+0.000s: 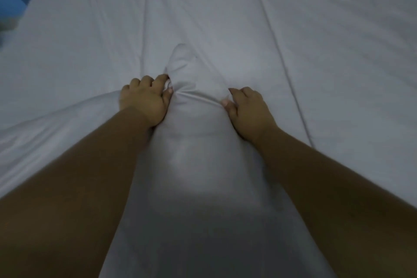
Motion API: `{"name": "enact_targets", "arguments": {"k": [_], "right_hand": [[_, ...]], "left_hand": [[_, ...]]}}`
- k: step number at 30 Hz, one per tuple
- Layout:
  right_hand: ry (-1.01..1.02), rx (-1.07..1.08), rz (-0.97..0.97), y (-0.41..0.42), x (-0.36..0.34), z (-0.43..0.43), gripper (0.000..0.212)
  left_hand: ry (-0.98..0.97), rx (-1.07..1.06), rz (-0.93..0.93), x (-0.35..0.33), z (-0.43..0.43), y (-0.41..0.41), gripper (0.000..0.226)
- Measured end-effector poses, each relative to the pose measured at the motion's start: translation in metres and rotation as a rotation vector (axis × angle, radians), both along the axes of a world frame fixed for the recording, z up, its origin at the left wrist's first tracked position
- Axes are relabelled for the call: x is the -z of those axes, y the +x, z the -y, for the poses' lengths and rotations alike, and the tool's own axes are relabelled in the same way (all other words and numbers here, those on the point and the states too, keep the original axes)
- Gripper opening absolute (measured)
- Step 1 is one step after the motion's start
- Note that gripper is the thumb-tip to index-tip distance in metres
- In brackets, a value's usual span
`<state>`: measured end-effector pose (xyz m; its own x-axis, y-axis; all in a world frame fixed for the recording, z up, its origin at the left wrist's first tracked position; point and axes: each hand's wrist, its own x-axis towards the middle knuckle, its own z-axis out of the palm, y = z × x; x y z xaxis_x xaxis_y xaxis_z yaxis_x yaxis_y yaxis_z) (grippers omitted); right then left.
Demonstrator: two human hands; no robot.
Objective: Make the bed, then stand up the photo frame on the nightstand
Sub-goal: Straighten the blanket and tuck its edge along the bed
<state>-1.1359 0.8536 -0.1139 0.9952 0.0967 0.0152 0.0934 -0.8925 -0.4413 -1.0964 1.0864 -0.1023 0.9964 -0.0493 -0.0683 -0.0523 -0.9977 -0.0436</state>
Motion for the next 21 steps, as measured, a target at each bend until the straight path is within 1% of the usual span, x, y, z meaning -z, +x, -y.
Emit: {"name": "enact_targets", "arguments": {"k": [6, 11, 15, 18, 21], "right_hand": [[0.086, -0.043, -0.086, -0.021, -0.007, -0.015, 0.037], [0.151, -0.152, -0.196, -0.062, -0.015, -0.042, 0.037], [0.205, -0.325, -0.306, -0.107, -0.028, -0.076, 0.036], [0.222, -0.468, -0.375, -0.150, -0.041, -0.107, 0.034], [0.289, -0.589, -0.422, -0.194, -0.054, -0.141, 0.034]], "left_hand": [[0.063, 0.009, -0.087, -0.020, -0.009, -0.026, 0.043], [0.184, -0.018, -0.156, -0.042, -0.036, -0.080, 0.039], [0.280, -0.096, -0.264, -0.065, -0.071, -0.147, 0.035], [0.329, -0.158, -0.310, -0.083, -0.101, -0.210, 0.035], [0.377, -0.214, -0.333, -0.097, -0.132, -0.278, 0.036]]}}
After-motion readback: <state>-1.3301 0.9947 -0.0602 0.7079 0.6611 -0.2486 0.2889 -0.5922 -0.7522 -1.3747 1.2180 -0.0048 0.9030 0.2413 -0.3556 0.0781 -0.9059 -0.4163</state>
